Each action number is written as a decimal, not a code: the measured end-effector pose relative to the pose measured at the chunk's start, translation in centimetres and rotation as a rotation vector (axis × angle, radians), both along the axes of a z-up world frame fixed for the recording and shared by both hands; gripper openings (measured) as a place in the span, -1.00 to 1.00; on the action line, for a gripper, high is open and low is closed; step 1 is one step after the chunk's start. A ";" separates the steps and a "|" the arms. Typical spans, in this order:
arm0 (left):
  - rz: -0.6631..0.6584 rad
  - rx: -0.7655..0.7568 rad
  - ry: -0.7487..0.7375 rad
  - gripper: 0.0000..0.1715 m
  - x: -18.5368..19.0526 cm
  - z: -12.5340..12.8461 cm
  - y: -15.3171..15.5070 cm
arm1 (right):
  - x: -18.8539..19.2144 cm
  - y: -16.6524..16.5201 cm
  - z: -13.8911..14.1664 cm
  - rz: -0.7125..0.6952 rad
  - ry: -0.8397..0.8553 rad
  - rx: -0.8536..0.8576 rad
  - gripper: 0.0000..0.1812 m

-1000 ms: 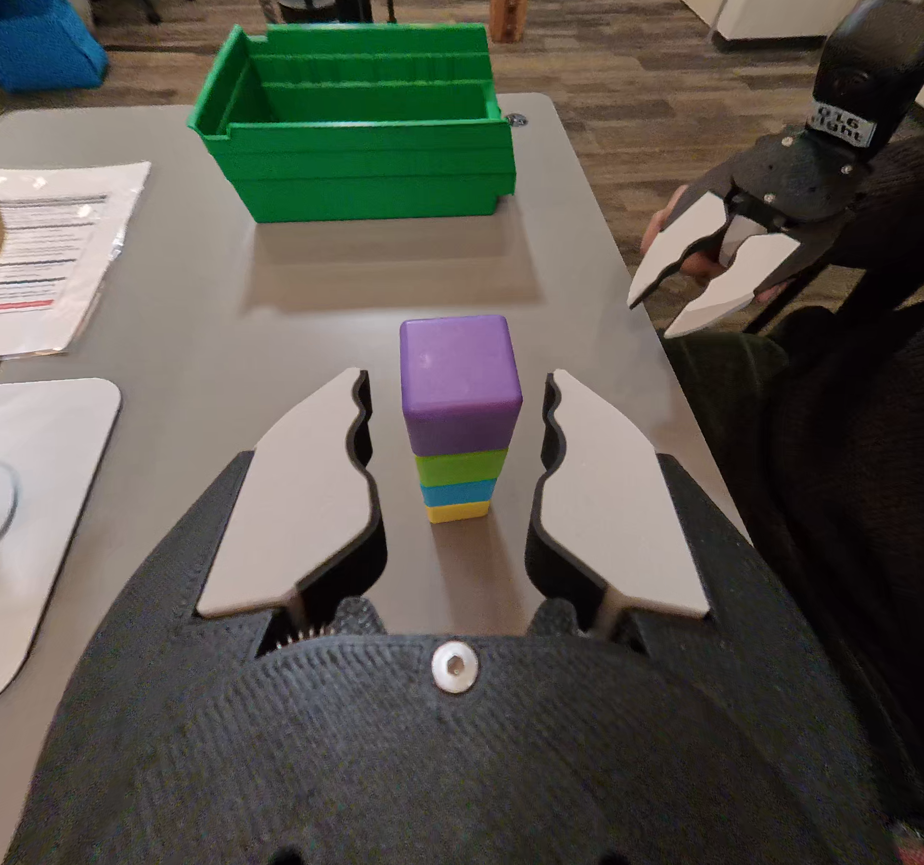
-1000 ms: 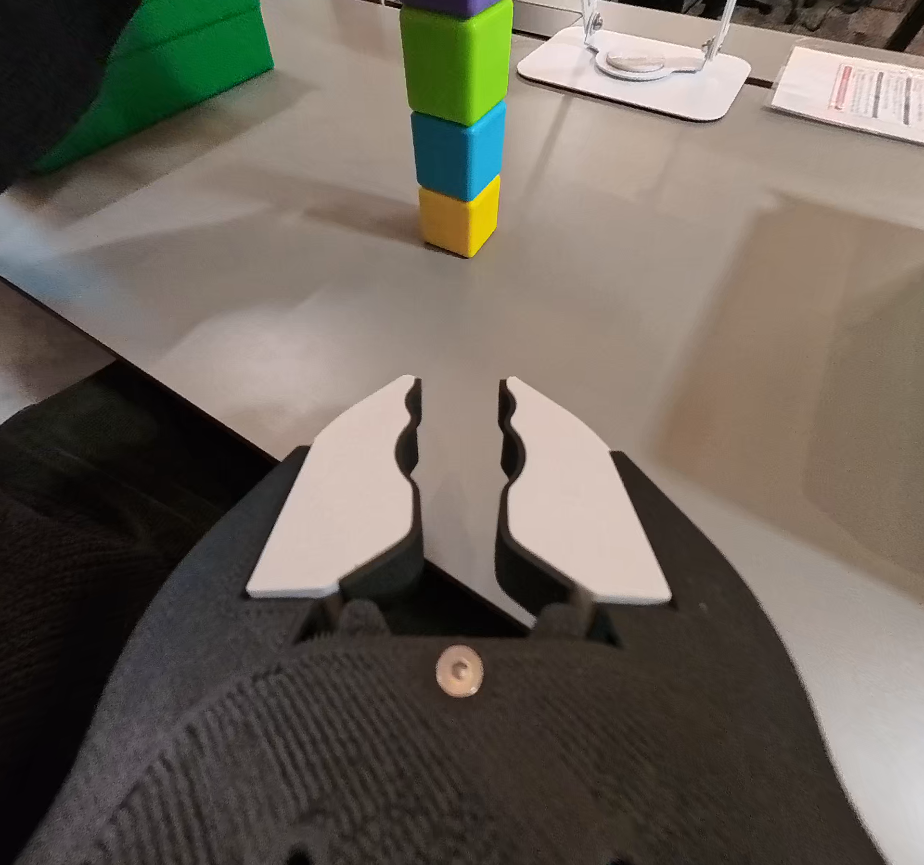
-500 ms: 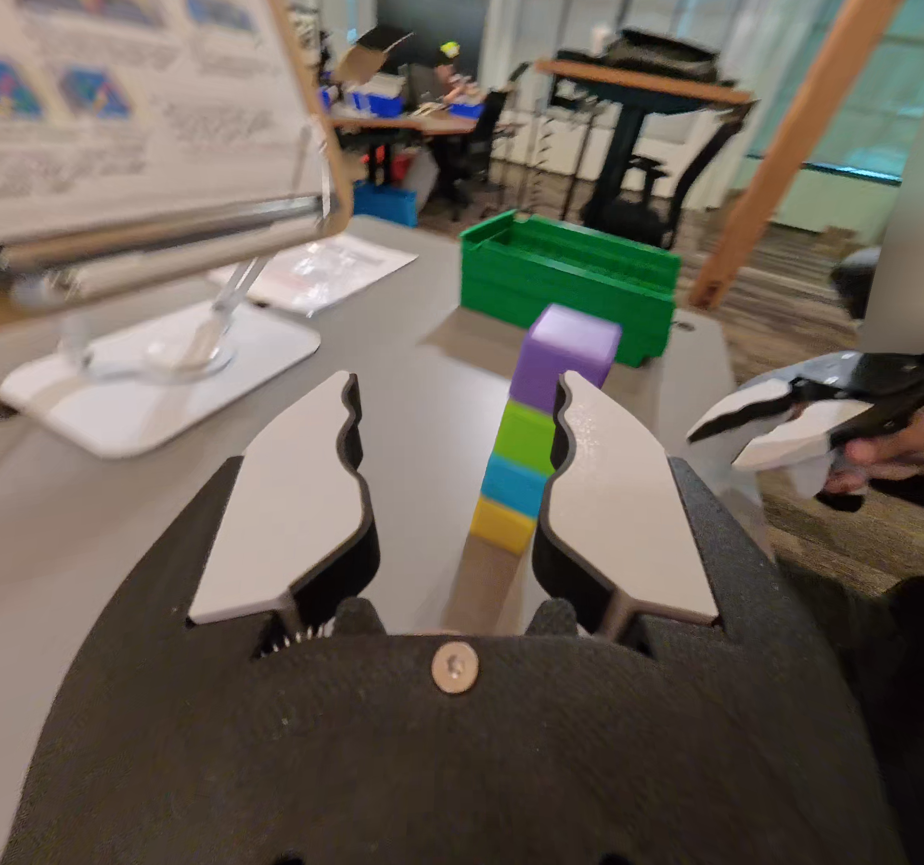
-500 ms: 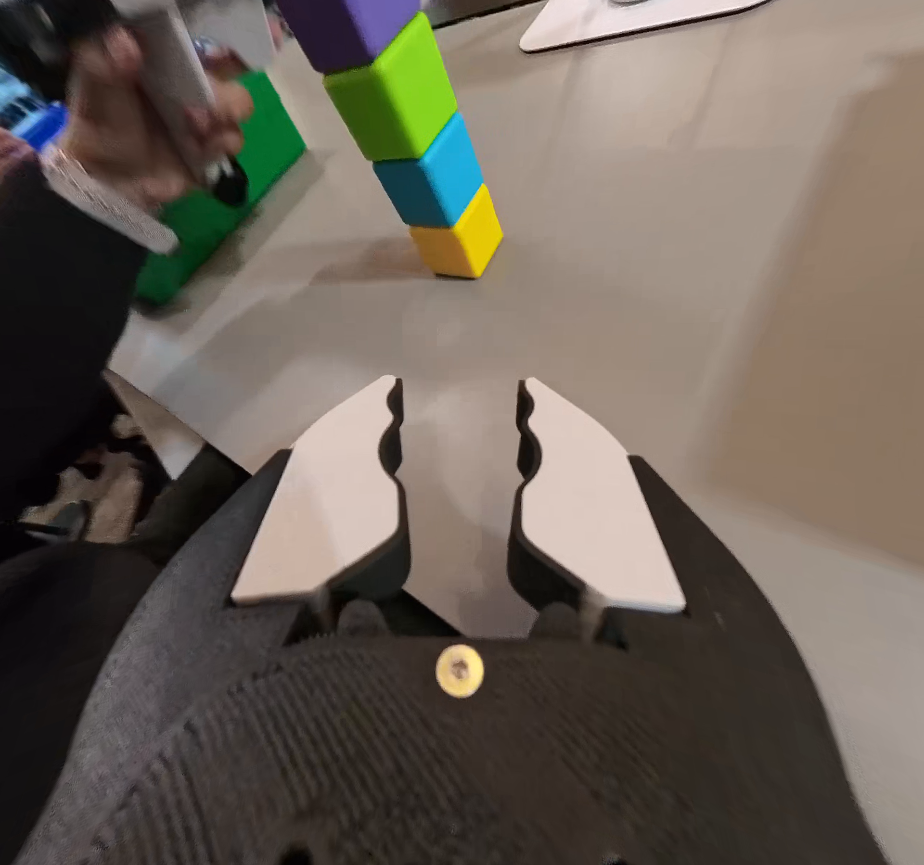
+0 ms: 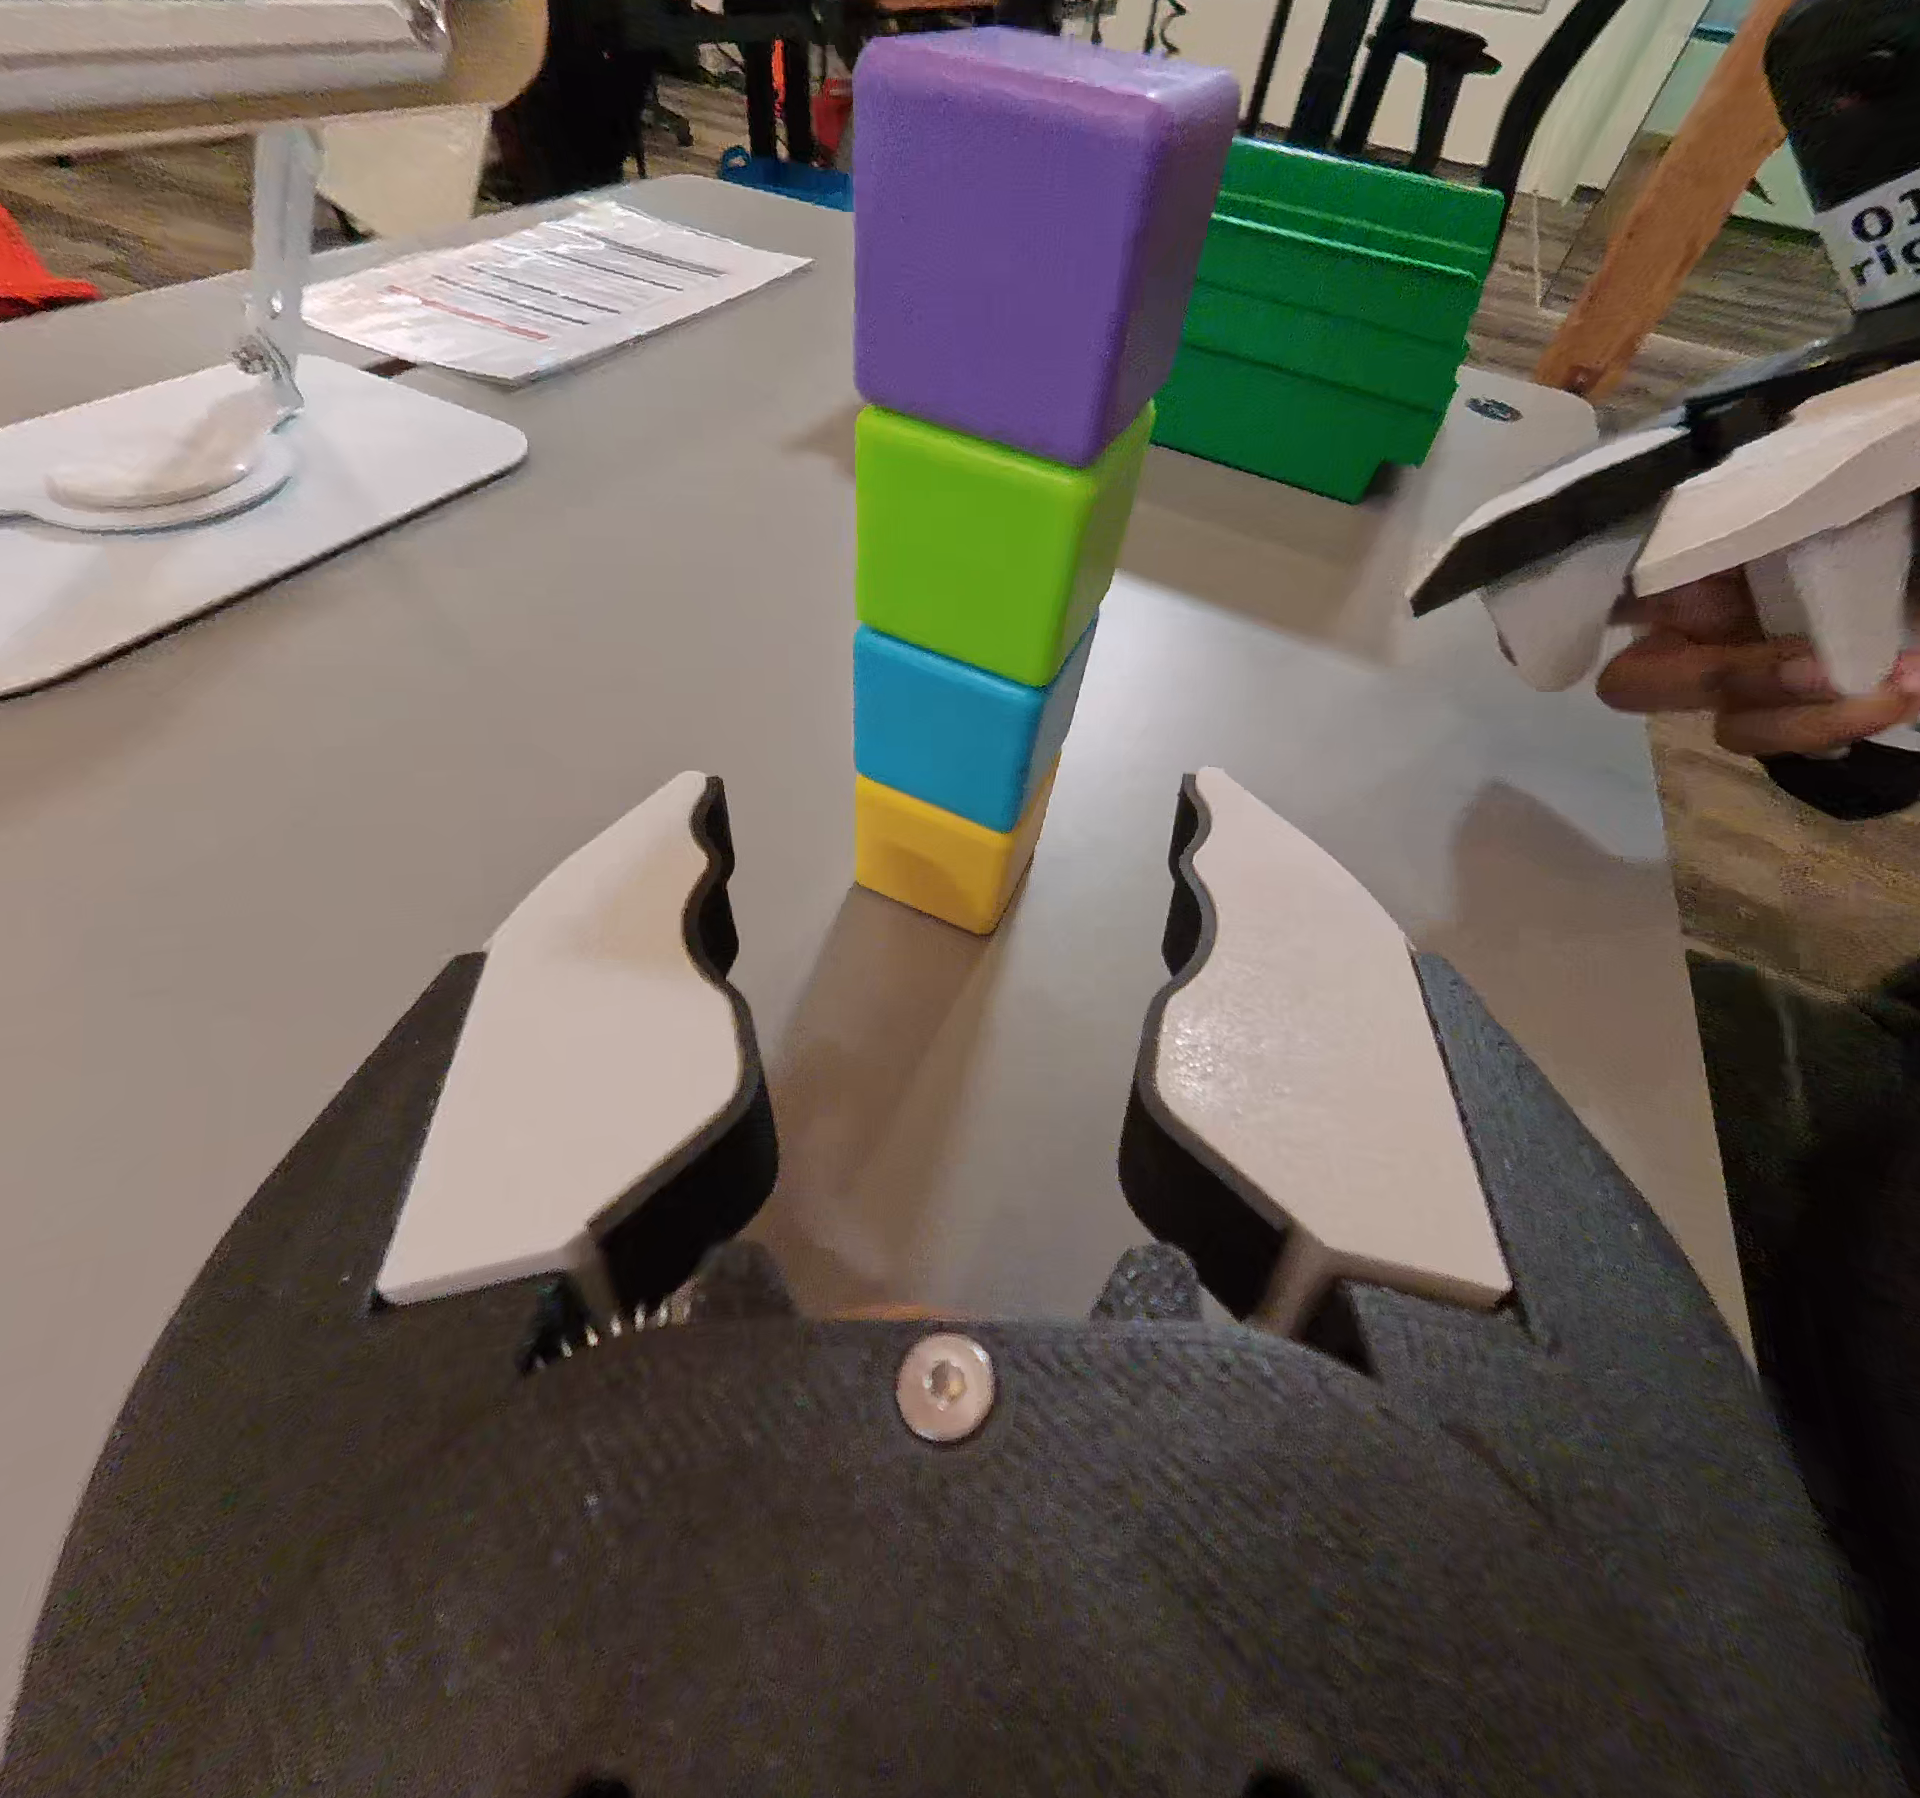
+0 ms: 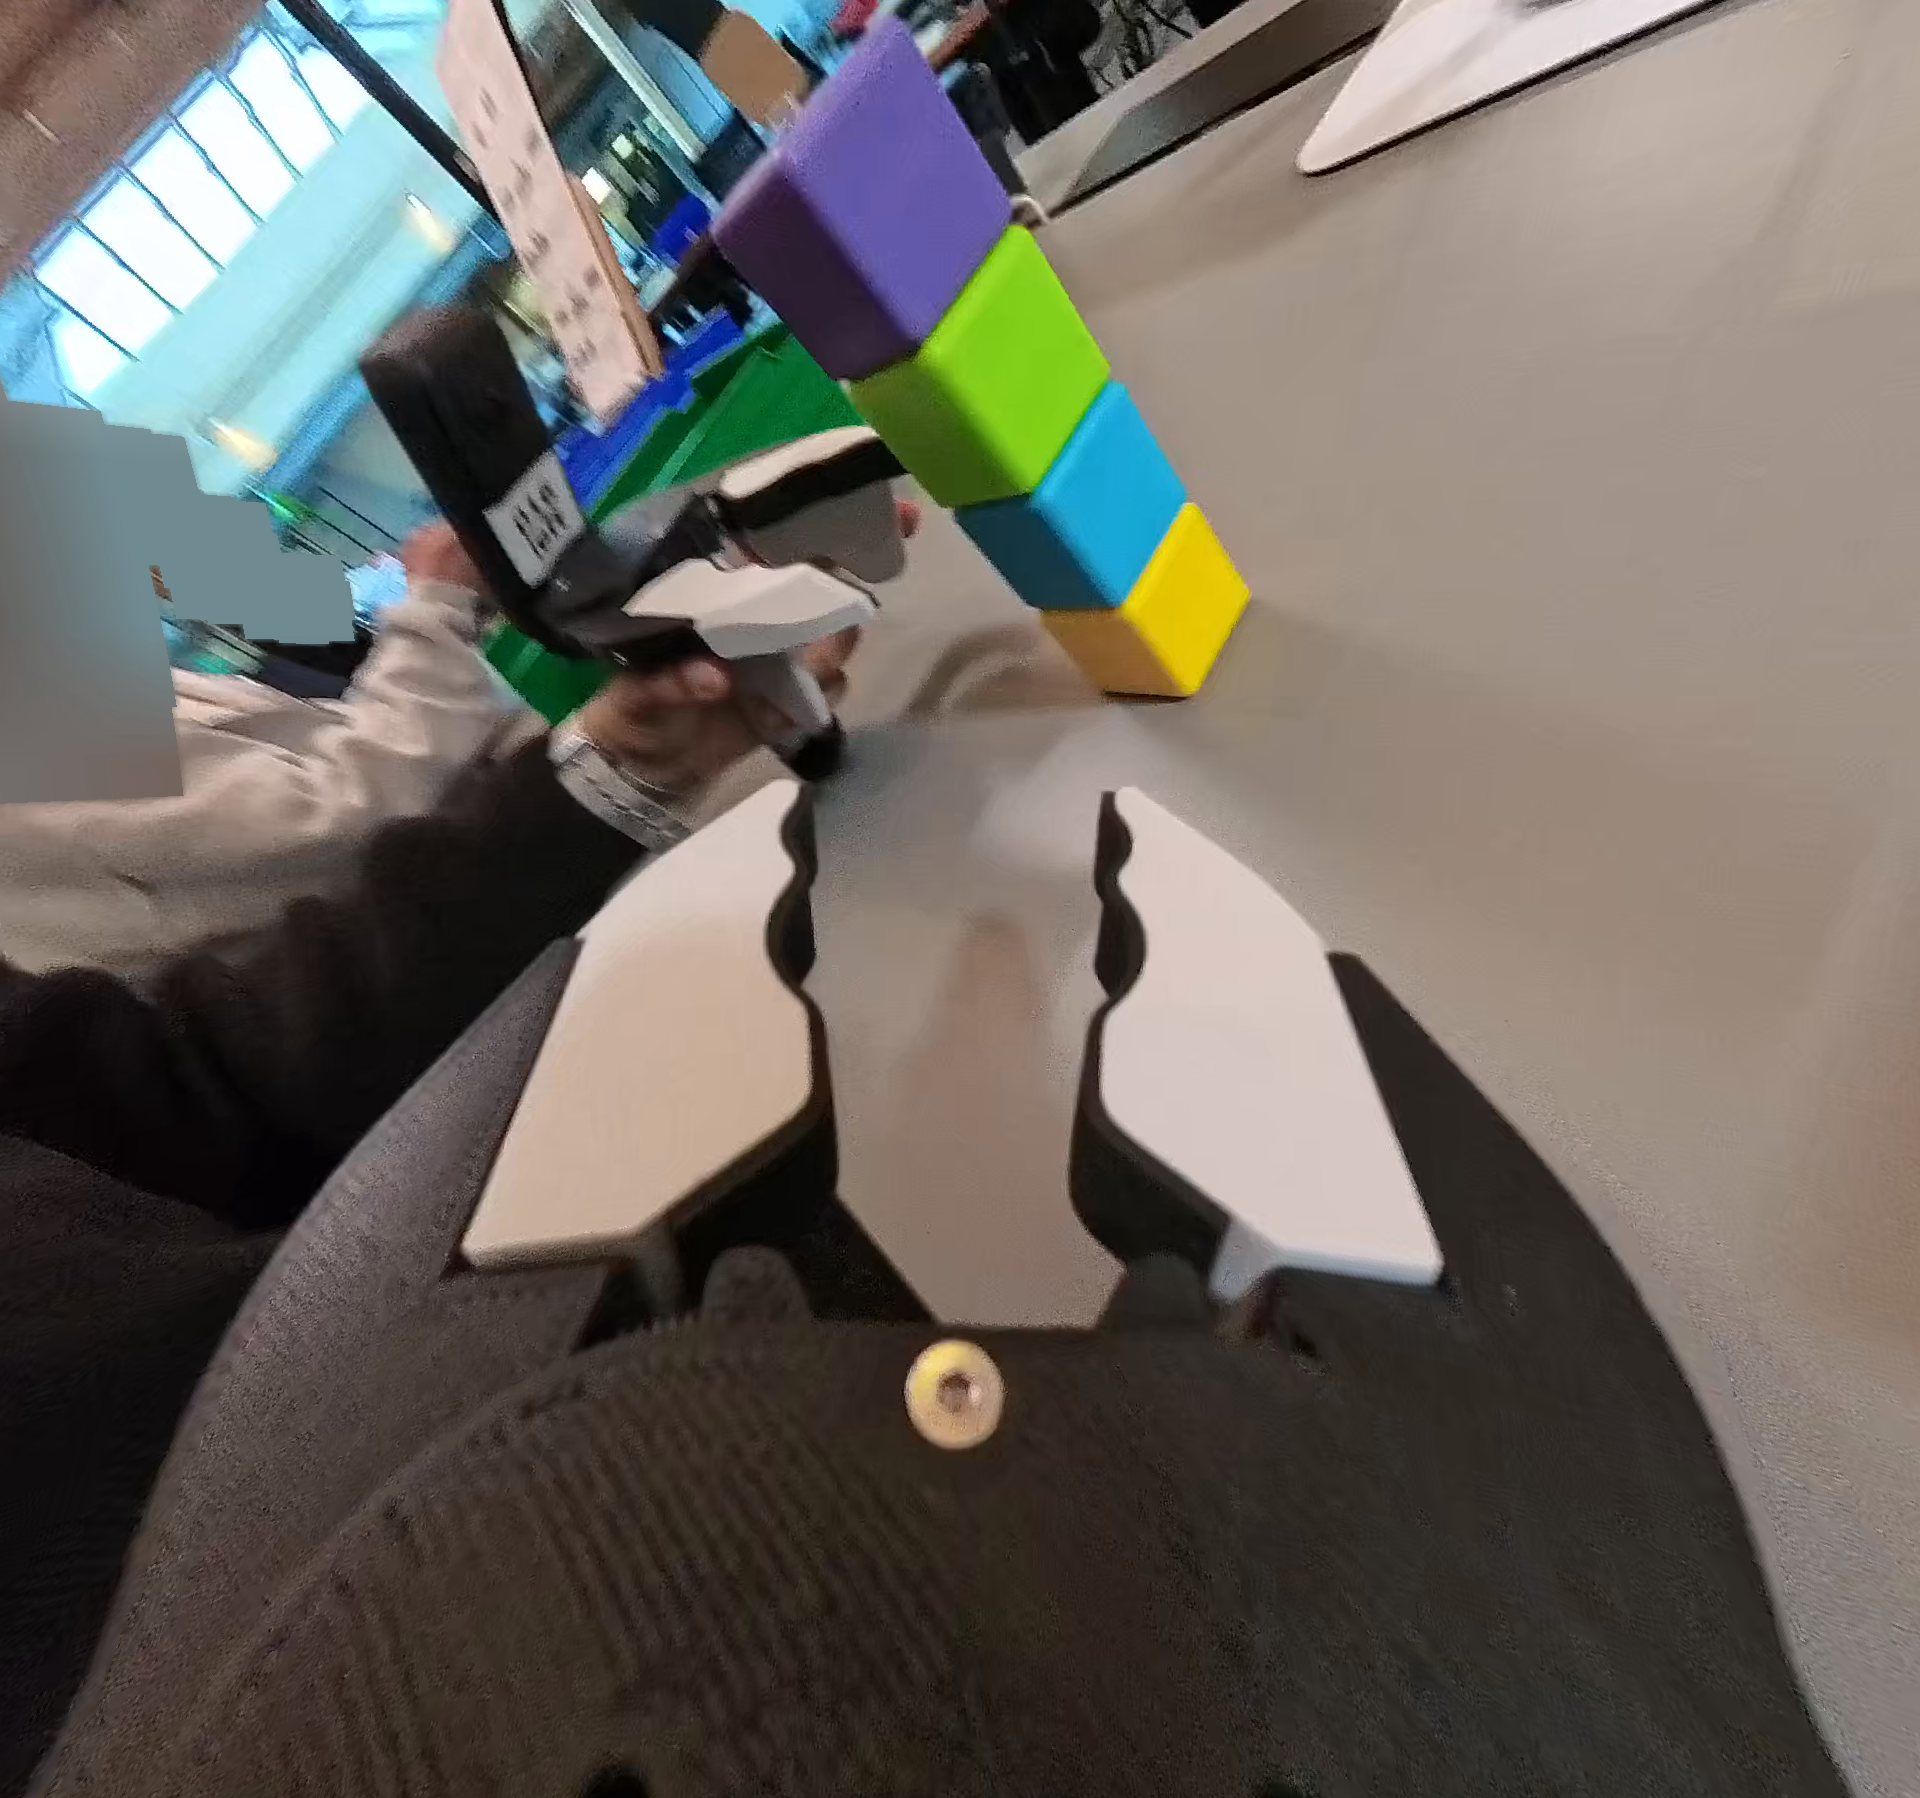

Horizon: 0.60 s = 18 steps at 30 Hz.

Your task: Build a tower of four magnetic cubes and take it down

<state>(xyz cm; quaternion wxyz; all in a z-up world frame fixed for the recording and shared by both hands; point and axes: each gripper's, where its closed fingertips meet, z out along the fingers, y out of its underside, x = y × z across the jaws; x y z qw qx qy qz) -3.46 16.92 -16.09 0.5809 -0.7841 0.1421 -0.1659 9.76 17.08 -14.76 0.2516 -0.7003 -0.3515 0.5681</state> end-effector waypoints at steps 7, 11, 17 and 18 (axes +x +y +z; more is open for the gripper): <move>0.035 0.078 -0.032 -0.05 -0.2 2.7 -1.2 | -0.2 -0.8 0.2 0.013 0.075 -0.149 -0.33; 0.118 0.118 0.076 -0.14 -1.4 3.1 -1.8 | -1.5 -1.7 2.5 0.088 0.170 -0.123 -0.39; 0.071 0.088 0.026 -0.13 0.0 3.2 -0.8 | -3.8 1.9 7.1 0.063 0.384 0.126 -0.30; 0.057 0.080 0.023 -0.13 0.3 3.1 -0.6 | -4.0 2.4 8.0 0.071 0.442 0.177 -0.31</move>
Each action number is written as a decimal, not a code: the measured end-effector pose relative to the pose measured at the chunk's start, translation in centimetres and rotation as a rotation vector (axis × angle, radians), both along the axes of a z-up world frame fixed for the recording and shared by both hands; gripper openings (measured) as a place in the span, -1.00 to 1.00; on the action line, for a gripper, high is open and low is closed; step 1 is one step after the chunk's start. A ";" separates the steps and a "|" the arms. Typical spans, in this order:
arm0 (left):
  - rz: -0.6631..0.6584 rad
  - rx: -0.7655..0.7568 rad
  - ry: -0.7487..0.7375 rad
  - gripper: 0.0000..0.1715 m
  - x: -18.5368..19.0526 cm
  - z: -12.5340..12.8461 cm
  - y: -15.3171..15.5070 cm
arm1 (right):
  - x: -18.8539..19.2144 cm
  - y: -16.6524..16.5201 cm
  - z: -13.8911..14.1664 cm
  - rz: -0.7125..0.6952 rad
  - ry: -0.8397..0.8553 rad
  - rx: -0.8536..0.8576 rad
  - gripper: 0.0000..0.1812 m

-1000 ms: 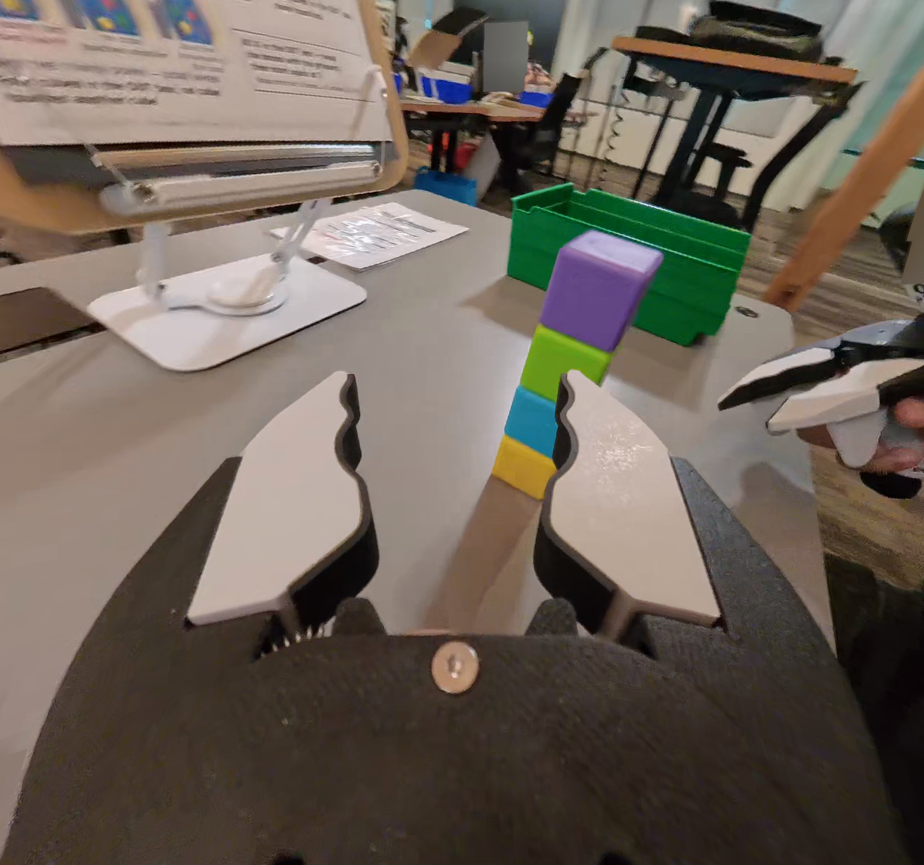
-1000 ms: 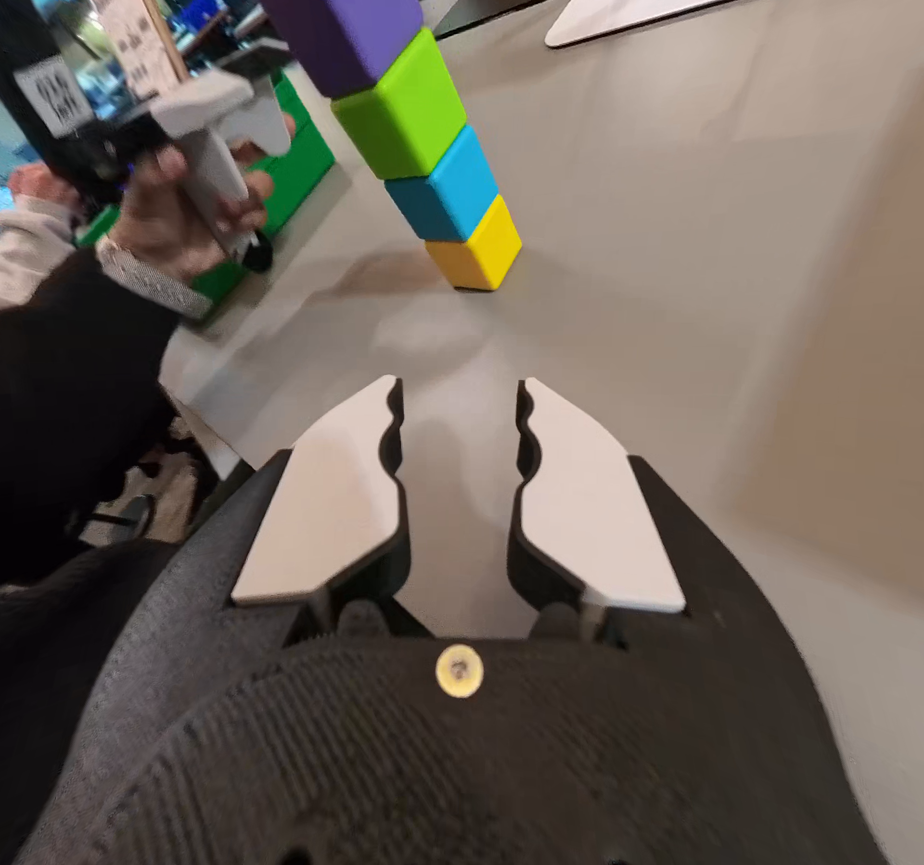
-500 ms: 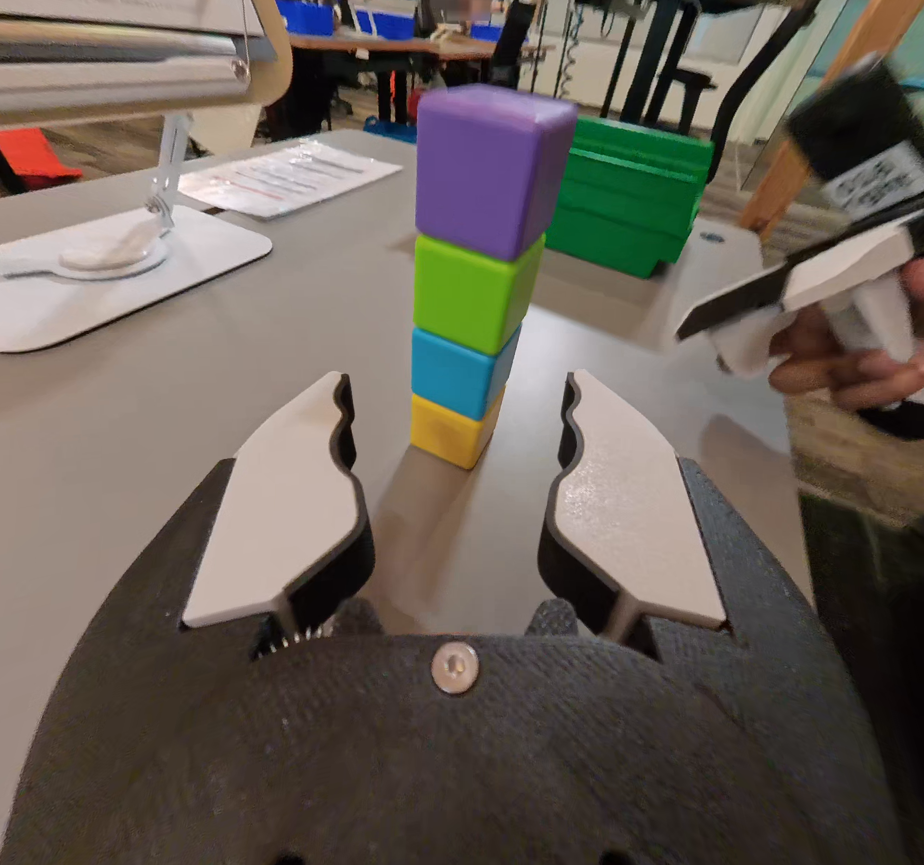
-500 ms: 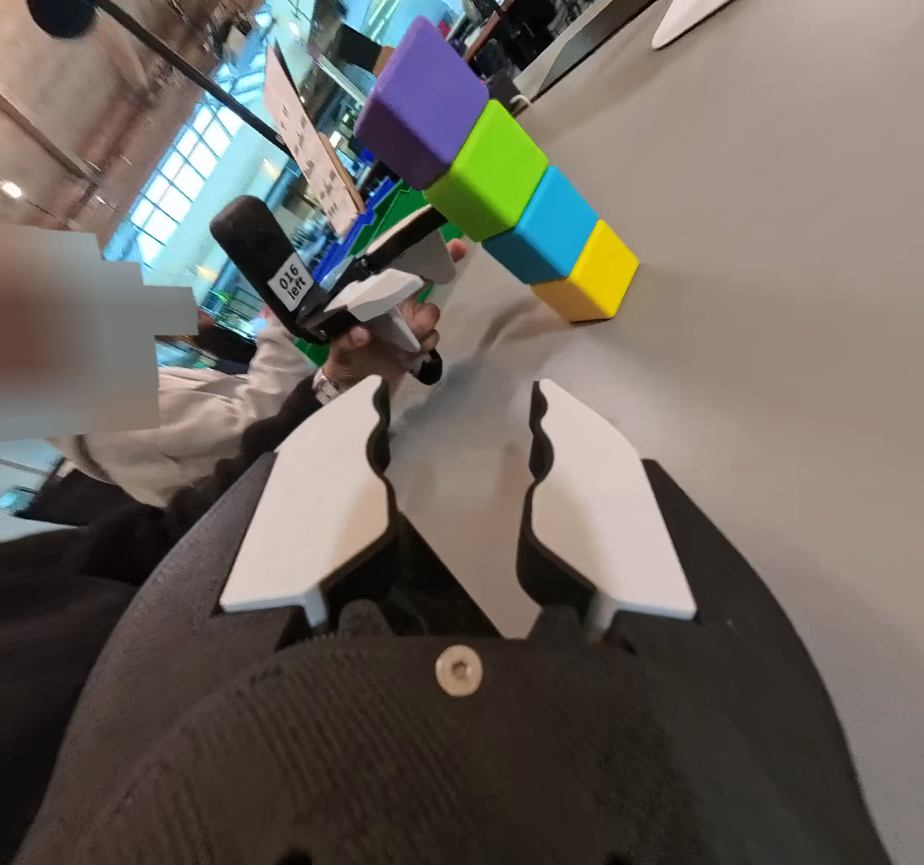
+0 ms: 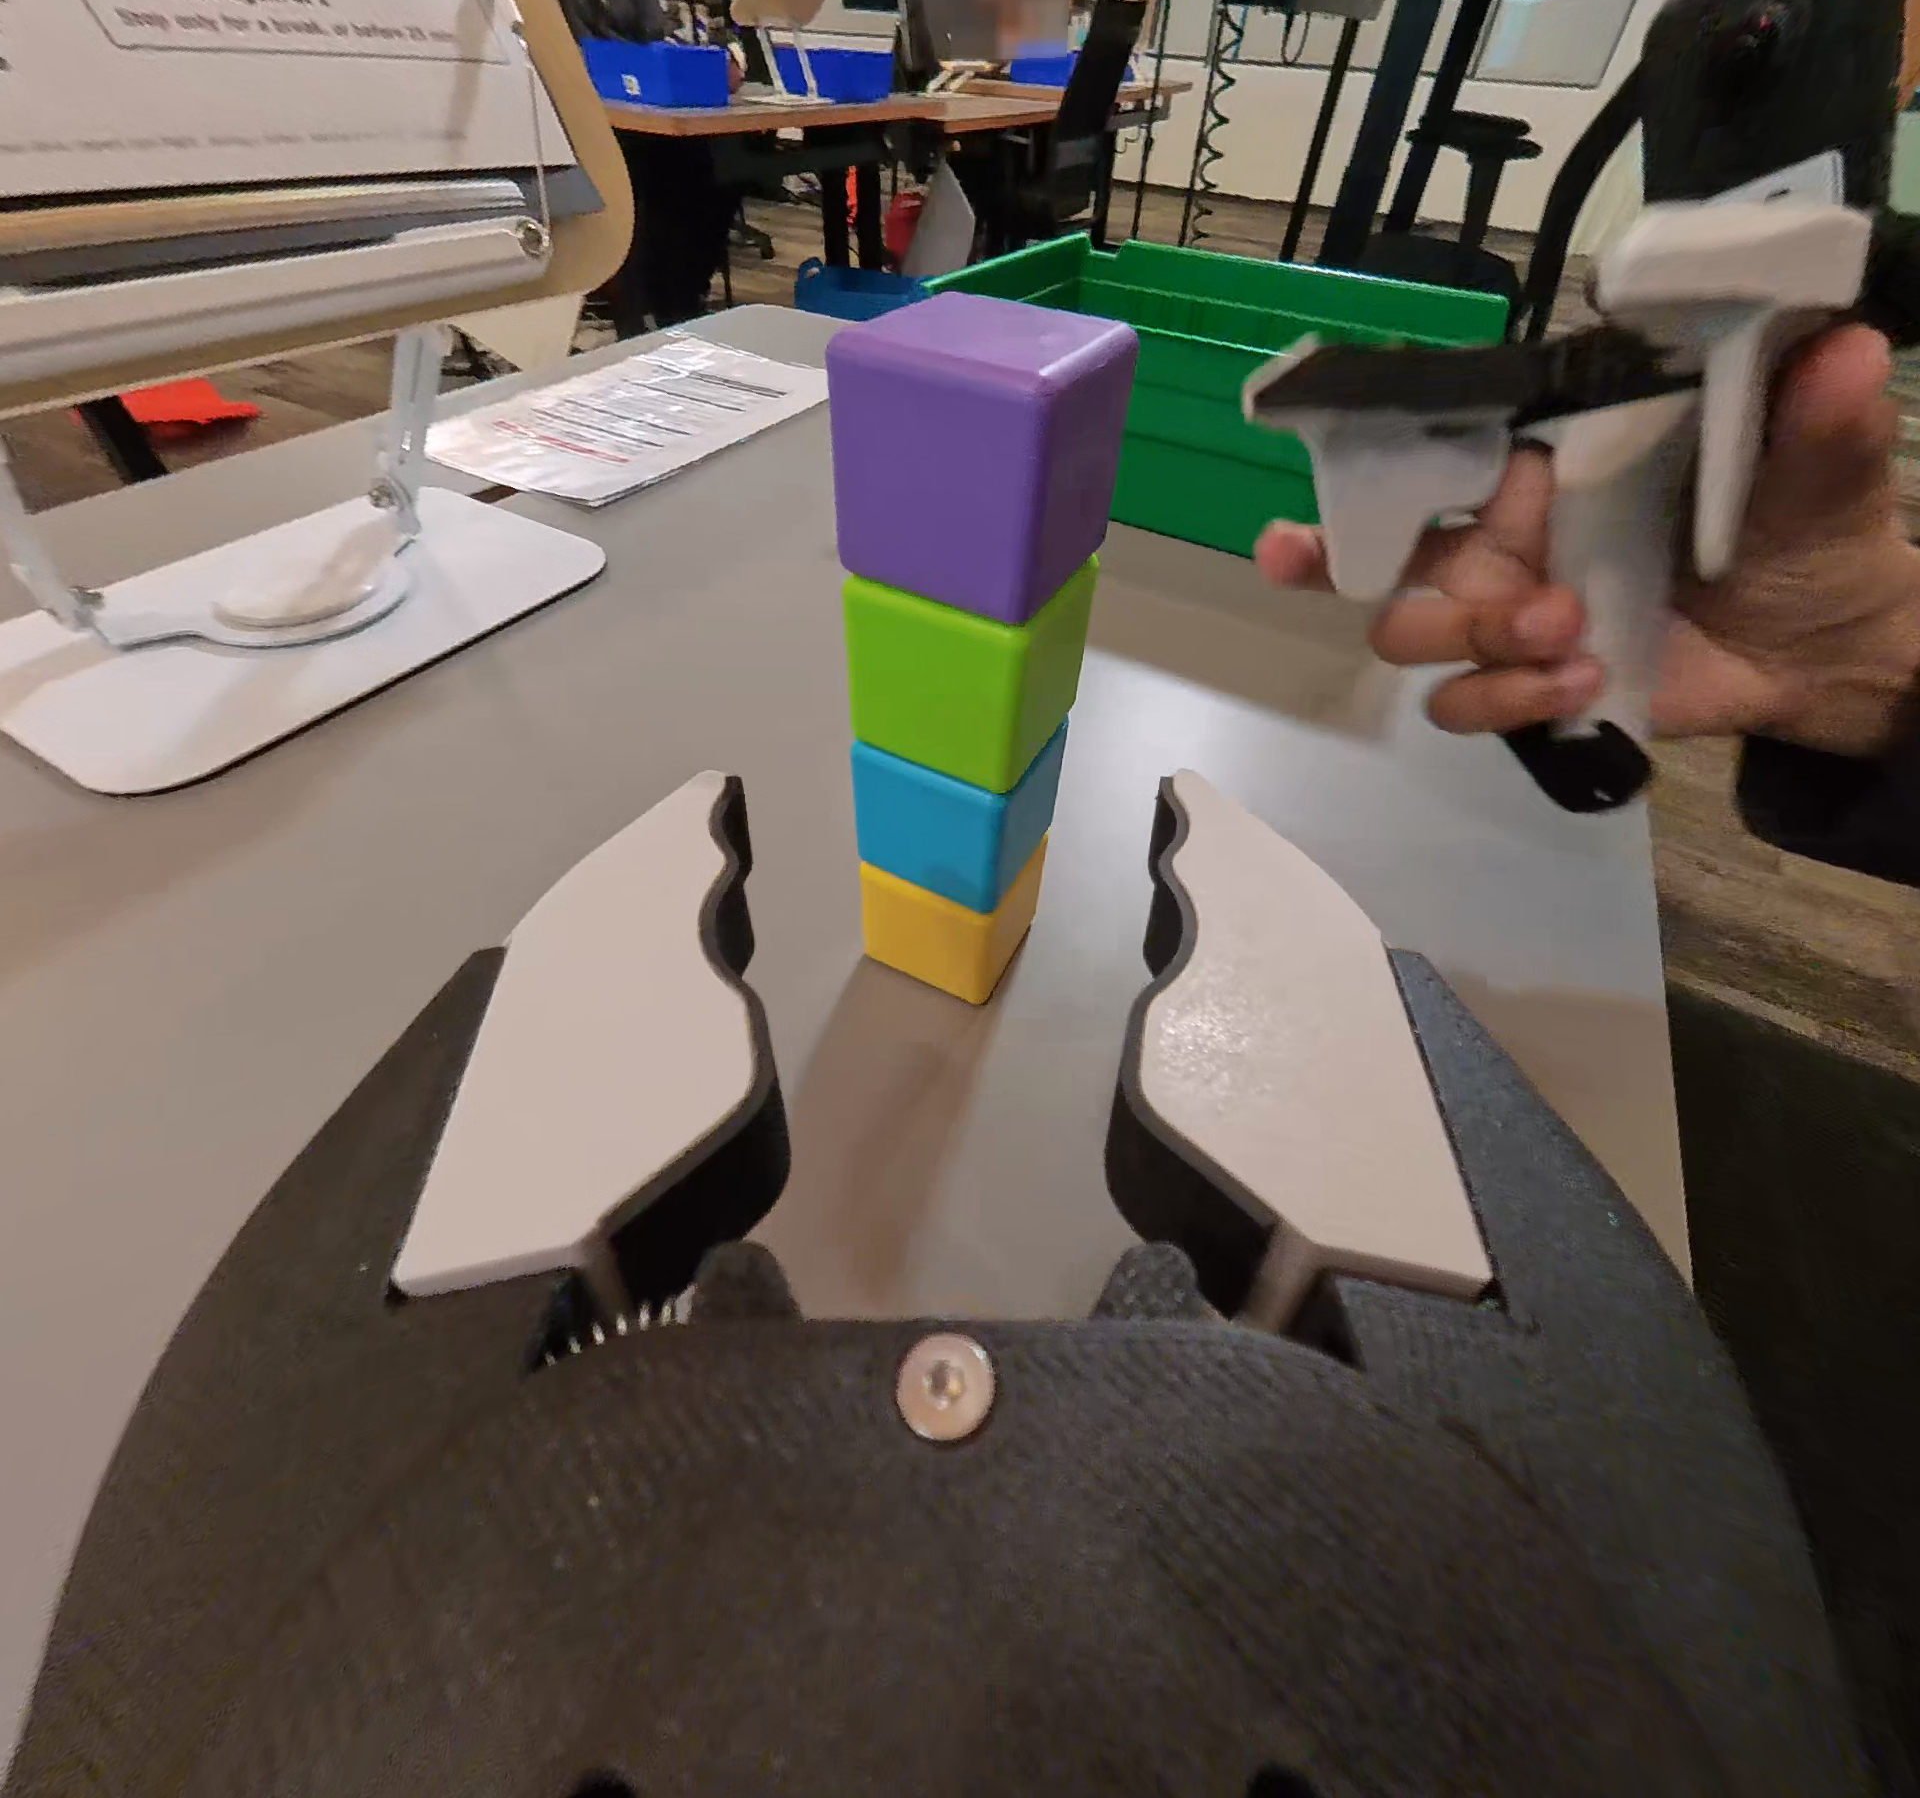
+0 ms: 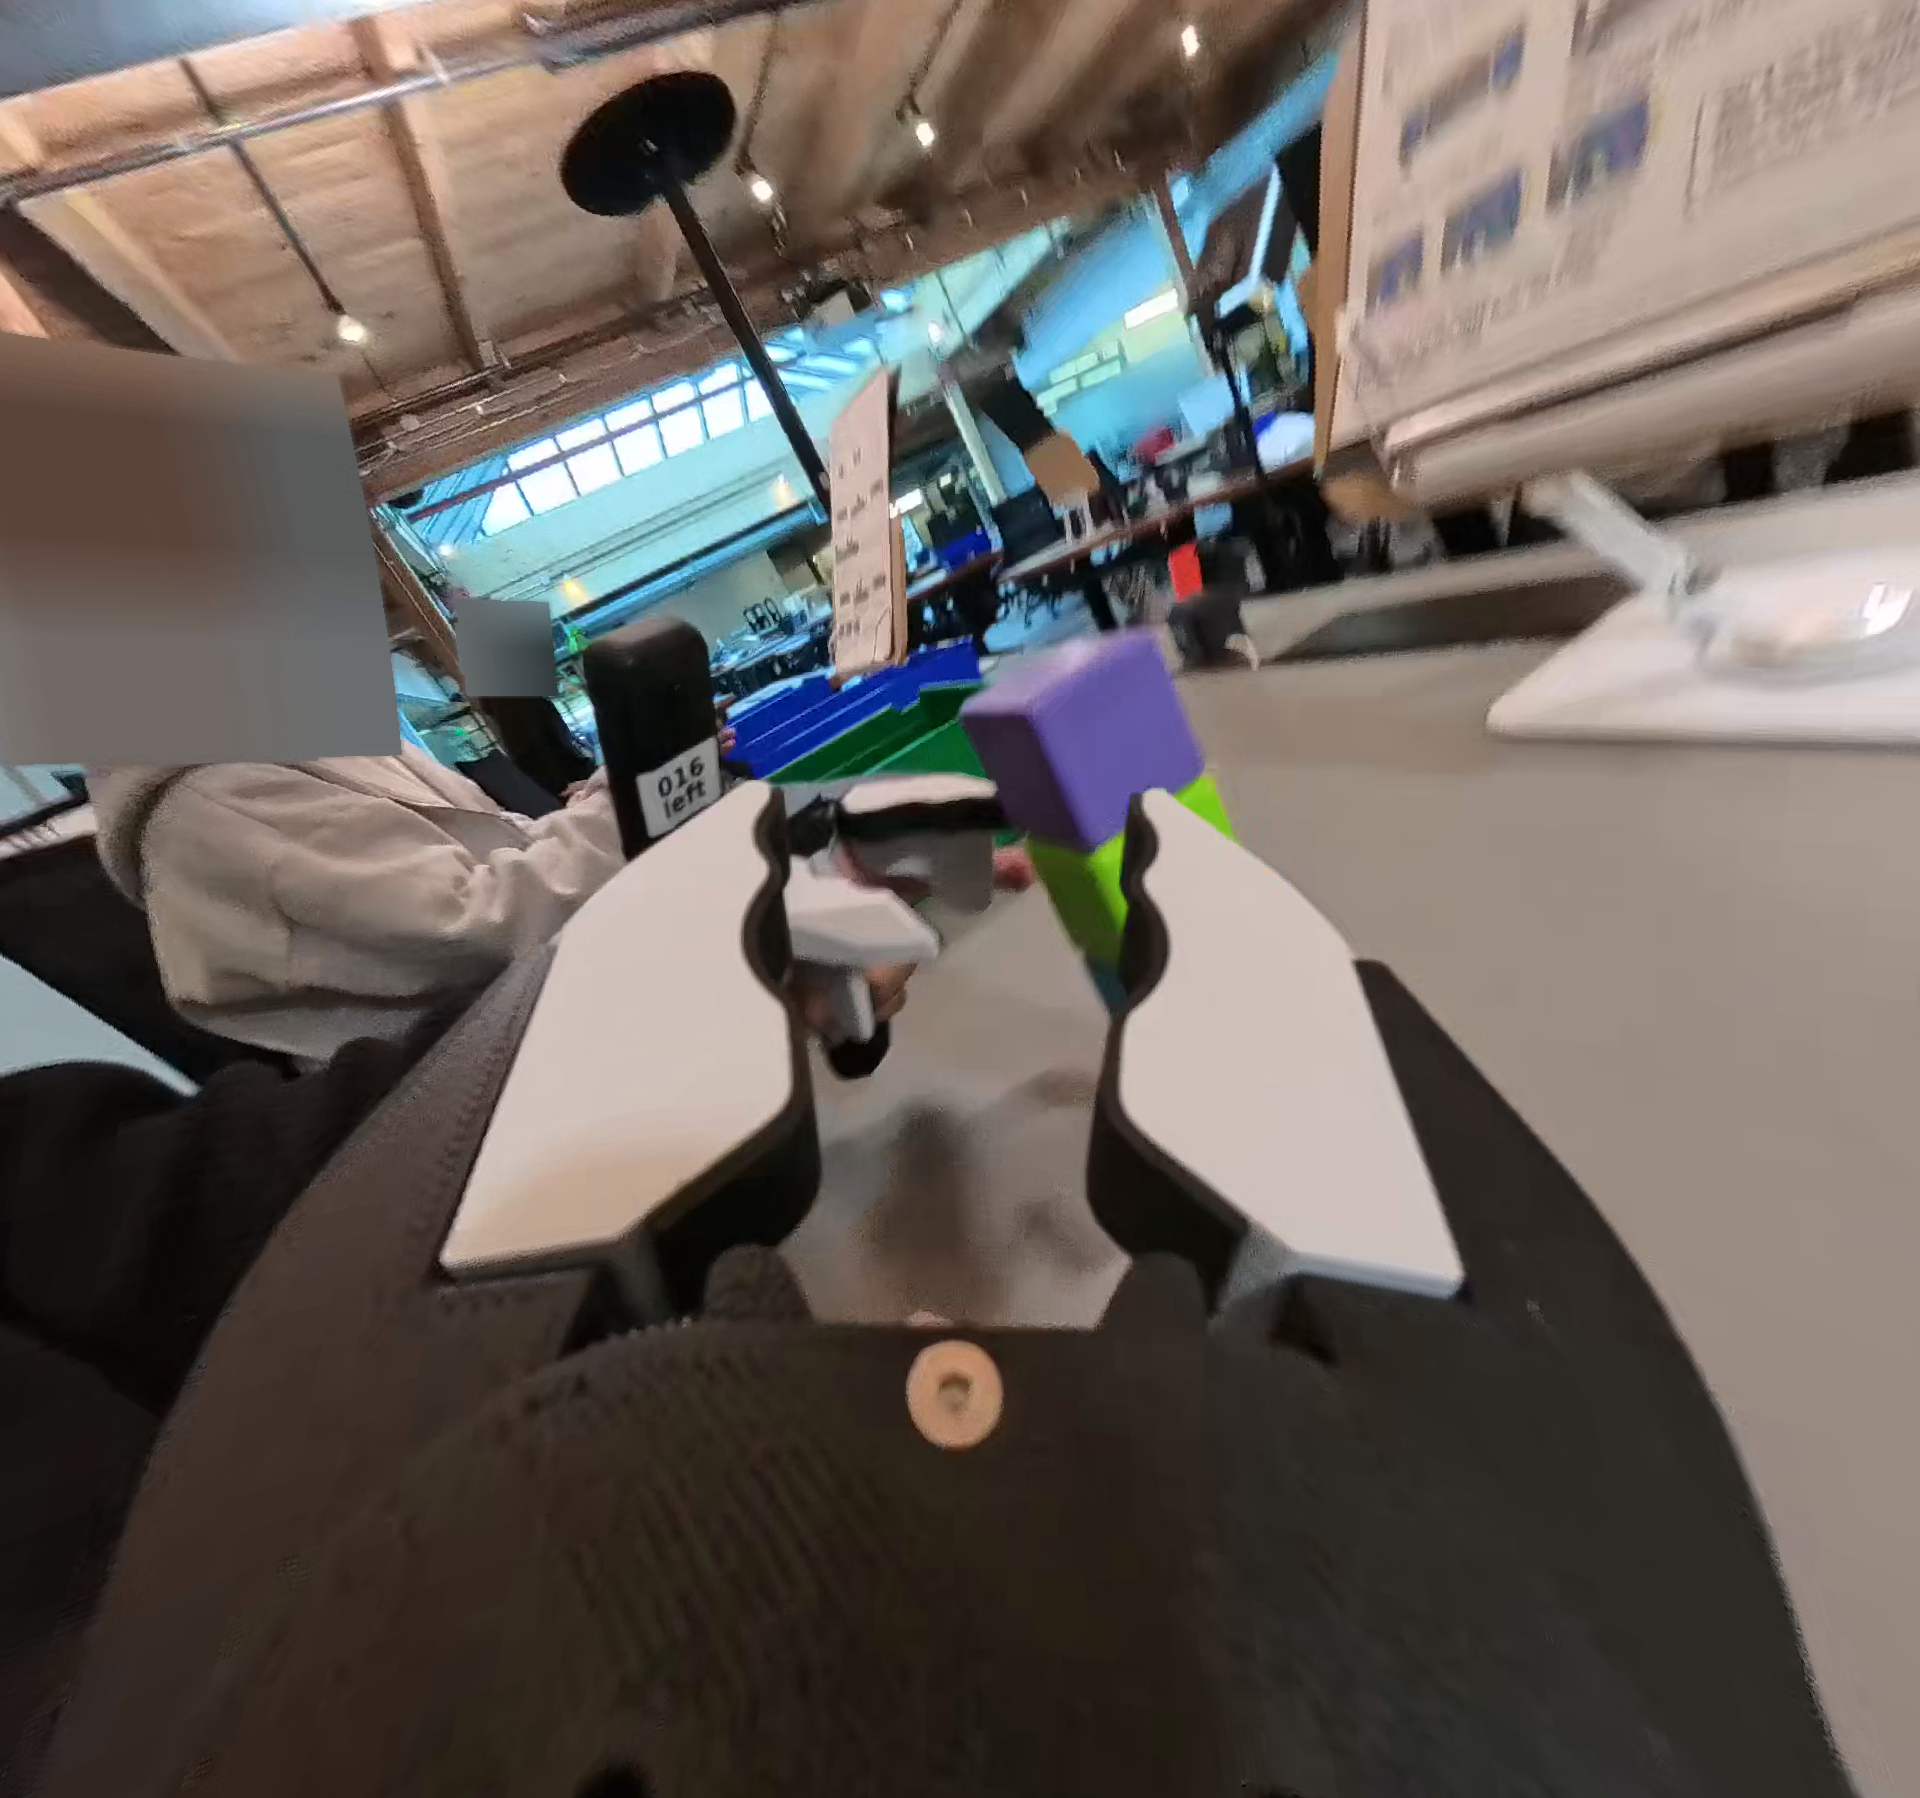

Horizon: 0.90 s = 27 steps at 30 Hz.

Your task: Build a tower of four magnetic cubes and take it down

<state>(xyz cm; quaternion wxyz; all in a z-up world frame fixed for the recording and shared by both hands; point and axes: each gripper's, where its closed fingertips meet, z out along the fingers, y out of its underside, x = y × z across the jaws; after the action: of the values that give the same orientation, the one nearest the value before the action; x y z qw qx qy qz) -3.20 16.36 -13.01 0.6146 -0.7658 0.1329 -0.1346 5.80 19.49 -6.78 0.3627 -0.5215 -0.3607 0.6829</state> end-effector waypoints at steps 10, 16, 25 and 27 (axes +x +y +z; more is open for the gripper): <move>-0.084 -0.018 -0.144 -0.11 1.5 -0.3 2.2 | 0.9 2.1 -2.9 0.047 0.012 -0.003 -0.27; -0.164 -0.011 -0.040 -0.10 1.6 -1.0 4.5 | -0.3 4.4 -1.7 0.048 0.018 0.066 -0.32; -0.254 0.031 -0.014 -0.39 2.8 -1.1 4.6 | -1.4 1.5 0.0 0.075 -0.014 0.253 -0.33; -0.248 0.037 0.011 -0.39 3.1 -1.1 4.4 | -2.2 1.0 -0.5 0.080 -0.051 0.302 -0.30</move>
<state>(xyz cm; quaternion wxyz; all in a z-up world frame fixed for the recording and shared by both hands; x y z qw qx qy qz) -0.08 20.79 -14.11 0.6065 -0.7328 0.2324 -0.2029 3.58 20.48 -7.33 0.4003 -0.4634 -0.4889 0.6213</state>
